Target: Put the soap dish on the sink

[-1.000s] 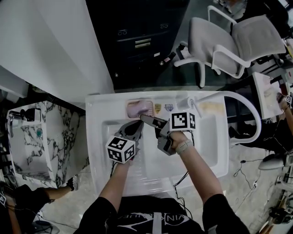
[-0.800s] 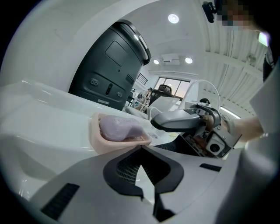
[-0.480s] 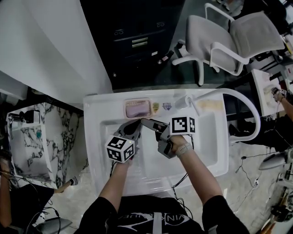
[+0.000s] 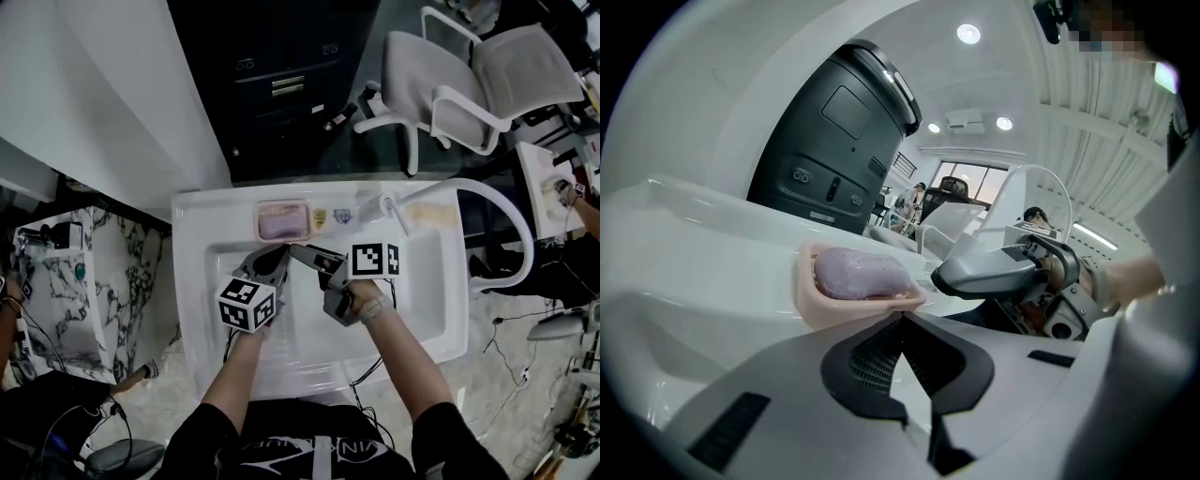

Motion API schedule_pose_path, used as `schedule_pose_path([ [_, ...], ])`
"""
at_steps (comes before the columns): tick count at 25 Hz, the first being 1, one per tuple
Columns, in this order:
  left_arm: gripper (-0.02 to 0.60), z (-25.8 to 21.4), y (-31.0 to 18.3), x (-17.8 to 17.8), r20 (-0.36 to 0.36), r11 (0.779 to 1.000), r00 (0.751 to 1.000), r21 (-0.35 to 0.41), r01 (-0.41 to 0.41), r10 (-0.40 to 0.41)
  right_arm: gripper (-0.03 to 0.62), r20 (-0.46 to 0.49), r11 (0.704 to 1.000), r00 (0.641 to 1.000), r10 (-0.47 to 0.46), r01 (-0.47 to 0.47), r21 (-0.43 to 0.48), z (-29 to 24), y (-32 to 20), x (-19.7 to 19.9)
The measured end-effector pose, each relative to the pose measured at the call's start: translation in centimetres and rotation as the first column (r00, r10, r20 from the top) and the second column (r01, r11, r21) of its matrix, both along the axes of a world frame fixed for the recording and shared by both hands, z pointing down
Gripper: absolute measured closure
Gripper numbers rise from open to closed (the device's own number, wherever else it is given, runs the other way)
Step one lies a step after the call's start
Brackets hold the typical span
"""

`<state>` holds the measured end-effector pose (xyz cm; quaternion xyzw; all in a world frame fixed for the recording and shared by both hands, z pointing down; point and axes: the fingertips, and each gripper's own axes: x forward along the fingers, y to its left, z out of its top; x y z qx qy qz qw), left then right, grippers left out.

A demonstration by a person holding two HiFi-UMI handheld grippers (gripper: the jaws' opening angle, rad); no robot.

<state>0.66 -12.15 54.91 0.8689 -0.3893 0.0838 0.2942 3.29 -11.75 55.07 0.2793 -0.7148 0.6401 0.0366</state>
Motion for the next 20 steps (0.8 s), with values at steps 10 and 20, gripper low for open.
schedule_pose_path([
  [10,0.567,-0.4,0.6,-0.6,0.024,1.0,1.0,0.01,0.003,-0.003,0.327,-0.013,0.999,1.0,-0.007,0.008,0.033,-0.2,0.9,0.1],
  [20,0.568,-2.3,1.5,-3.4,0.047,0.998,0.997,0.04,0.052,-0.054,0.543,-0.095,0.989,0.995,0.016,-0.002,0.149,-0.8,2.4,0.4],
])
